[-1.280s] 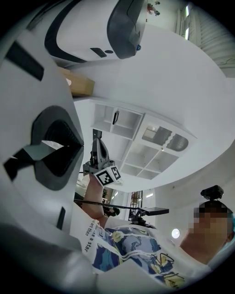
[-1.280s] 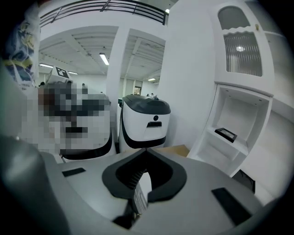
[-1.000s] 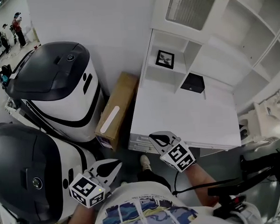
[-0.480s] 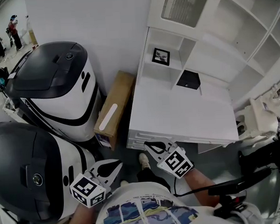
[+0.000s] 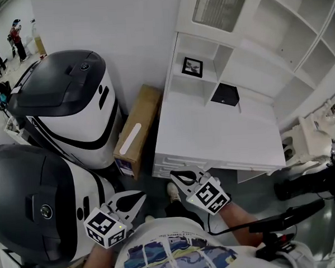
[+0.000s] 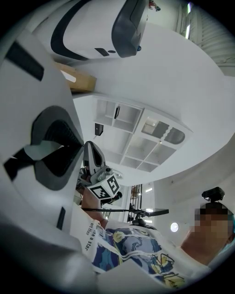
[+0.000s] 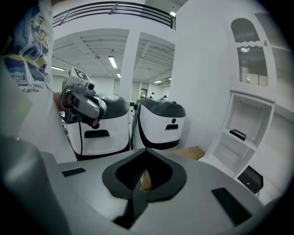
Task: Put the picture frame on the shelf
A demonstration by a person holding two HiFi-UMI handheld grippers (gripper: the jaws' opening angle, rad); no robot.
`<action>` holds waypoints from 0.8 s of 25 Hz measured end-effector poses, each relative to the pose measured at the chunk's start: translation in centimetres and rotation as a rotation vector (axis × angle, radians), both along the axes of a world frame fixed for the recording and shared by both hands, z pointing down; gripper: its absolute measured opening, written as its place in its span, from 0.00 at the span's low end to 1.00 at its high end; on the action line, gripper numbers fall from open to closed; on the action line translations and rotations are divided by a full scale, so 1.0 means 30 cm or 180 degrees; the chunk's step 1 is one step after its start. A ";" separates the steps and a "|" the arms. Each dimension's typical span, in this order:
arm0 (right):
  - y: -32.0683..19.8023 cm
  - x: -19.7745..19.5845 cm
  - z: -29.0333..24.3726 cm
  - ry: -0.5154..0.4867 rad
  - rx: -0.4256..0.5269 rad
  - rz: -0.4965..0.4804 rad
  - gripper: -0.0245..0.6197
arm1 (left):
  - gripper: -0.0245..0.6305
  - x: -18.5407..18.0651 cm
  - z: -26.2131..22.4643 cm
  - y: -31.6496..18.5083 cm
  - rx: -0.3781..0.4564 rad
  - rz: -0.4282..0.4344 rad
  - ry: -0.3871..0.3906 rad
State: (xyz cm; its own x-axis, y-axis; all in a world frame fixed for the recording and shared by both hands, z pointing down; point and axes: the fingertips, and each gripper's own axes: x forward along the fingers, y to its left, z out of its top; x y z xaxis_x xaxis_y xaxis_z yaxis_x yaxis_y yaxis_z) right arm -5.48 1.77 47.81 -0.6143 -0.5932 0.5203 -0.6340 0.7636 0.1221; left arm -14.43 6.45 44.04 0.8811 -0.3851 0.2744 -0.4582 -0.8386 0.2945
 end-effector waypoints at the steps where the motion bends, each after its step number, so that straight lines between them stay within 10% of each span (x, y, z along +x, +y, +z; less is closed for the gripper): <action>1: 0.002 -0.003 -0.001 0.0000 0.0004 -0.0007 0.08 | 0.06 -0.003 0.001 0.003 -0.0002 -0.0006 -0.0005; 20: 0.009 -0.026 -0.019 0.0011 0.0074 -0.0040 0.08 | 0.06 -0.010 -0.006 0.019 0.0020 0.0014 -0.0020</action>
State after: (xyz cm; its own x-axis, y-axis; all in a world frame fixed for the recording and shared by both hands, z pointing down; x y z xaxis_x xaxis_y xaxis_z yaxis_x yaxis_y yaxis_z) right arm -6.24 2.04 47.25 -0.6200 -0.5974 0.5087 -0.6239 0.7685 0.1421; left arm -14.73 7.02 43.87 0.8811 -0.3830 0.2774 -0.4564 -0.8424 0.2864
